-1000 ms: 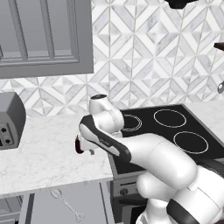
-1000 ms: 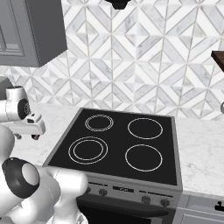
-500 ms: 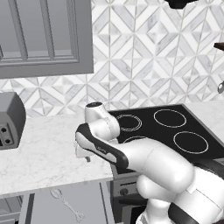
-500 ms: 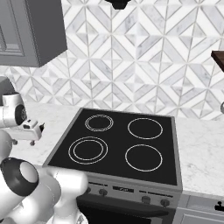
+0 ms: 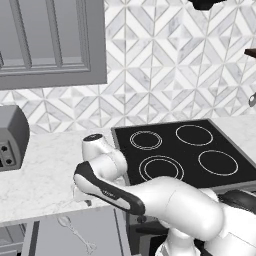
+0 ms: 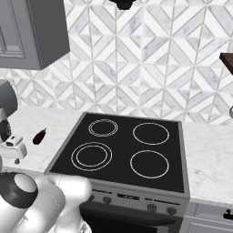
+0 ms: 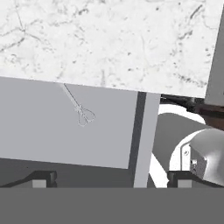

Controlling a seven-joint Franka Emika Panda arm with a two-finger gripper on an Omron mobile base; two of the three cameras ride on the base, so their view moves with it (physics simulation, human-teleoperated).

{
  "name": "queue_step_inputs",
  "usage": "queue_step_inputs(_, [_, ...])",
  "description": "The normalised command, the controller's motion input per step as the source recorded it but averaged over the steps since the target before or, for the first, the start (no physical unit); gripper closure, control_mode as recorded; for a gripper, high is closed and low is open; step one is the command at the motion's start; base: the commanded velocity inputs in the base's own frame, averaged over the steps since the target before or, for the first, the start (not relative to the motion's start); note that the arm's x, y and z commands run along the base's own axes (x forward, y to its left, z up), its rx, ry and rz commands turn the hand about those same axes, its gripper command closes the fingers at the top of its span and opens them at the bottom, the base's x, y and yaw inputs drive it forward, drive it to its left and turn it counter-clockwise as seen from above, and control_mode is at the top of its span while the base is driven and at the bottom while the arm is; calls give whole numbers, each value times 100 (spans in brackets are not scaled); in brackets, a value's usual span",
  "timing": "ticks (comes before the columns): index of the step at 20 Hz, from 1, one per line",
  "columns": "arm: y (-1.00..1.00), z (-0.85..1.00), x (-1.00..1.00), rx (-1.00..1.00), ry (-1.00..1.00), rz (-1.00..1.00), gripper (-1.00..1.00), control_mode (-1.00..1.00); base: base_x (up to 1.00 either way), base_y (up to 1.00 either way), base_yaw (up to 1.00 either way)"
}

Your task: Pick the tongs from the drawer and place it on the counter.

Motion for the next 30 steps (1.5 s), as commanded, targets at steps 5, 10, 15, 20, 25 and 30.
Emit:
queue_step_inputs(5, [44, -53, -64, 0, 0, -2, -100, -100, 0, 0, 0])
queue_step_inputs(10, [32, -47, -50, 0, 4, -1, -100, -100, 0, 0, 0])
queue_step_inputs(15, [9, -45, -16, 0, 0, 0, -100, -100, 0, 0, 0])
queue_step_inputs(20, [13, -52, -9, 0, 0, 0, -100, -100, 0, 0, 0])
queue_step_inputs(25, [11, -44, -3, 0, 0, 0, -100, -100, 0, 0, 0])
queue_step_inputs(30, [14, -27, -26, 0, 6, 0, -100, -100, 0, 0, 0])
